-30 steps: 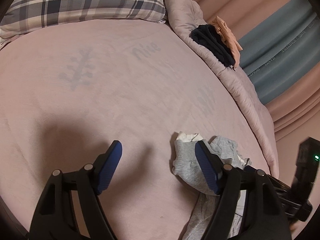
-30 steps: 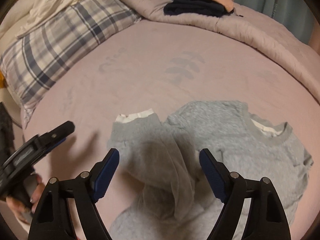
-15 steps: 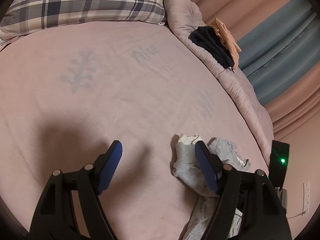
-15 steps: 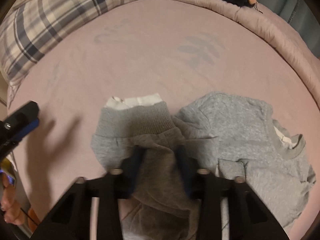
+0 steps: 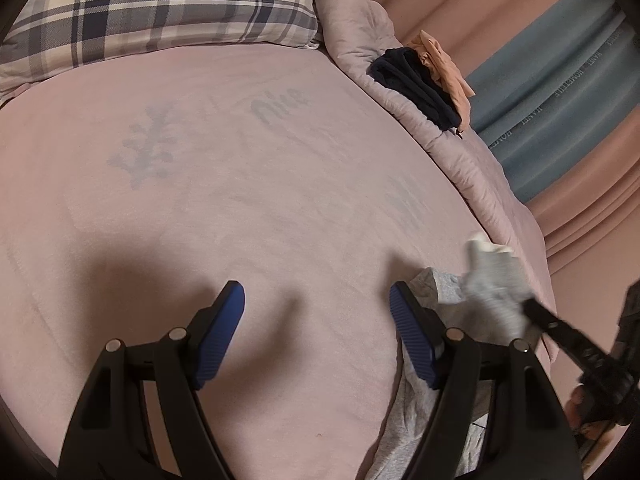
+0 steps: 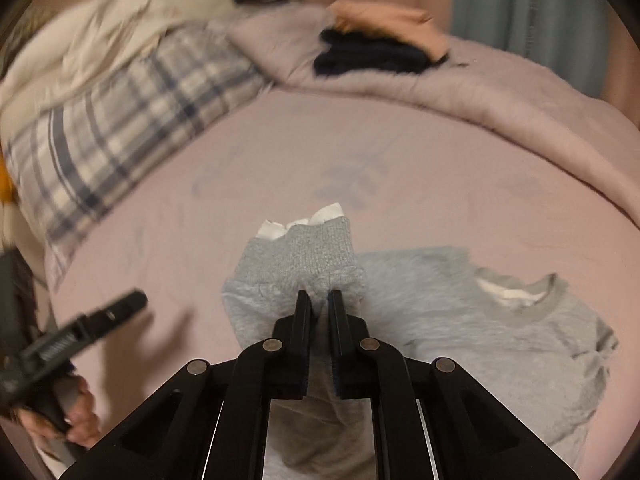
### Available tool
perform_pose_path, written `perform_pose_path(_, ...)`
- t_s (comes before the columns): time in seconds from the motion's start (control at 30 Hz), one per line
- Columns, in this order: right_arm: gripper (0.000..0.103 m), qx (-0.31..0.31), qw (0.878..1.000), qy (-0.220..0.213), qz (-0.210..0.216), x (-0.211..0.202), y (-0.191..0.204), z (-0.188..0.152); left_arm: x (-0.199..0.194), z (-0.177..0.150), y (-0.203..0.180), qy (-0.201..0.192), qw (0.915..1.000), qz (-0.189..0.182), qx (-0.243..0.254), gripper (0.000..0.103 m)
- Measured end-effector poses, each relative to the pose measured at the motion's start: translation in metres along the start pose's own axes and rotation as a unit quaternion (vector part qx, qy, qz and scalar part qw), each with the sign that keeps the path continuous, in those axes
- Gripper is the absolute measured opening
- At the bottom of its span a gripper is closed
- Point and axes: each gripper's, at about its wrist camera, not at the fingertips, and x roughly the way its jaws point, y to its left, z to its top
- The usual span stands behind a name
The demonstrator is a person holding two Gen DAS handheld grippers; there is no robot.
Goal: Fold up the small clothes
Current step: 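Lift the hem with the right tool and fold it toward the collar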
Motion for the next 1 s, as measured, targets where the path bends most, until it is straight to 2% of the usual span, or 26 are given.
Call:
perform_pose_path(0.23, 0.009, 0.089, 0.993, -0.076, -0.027, -0.045, -0.053, -0.018, 0.004, -0.004, -0.008, 0.005, 0.9999, -0.001, 0.014, 0.074)
perform_pose_path(0.4, 0.009, 0.137, 0.984, -0.101, -0.056, -0.06, -0.081, -0.038, 0.01, -0.007, -0.014, 0.013, 0.9996, -0.002, 0.023, 0.074)
perform_pose_path(0.5, 0.009, 0.157, 0.978, -0.103, -0.09, -0.059, -0.093, -0.051, 0.015, -0.01, -0.02, 0.019, 0.9992, 0.0, 0.036, 0.074)
perform_pose_path(0.8, 0.009, 0.211, 0.97, -0.05, -0.112, -0.032, -0.12, -0.081, 0.028, -0.019, -0.032, 0.035, 0.9972, 0.005, 0.066, 0.074)
perform_pose_path(1.0, 0.009, 0.233, 0.964, -0.064, -0.111, -0.045, -0.13, -0.09, 0.034, -0.022, -0.038, 0.044, 0.9963, 0.003, 0.073, 0.074)
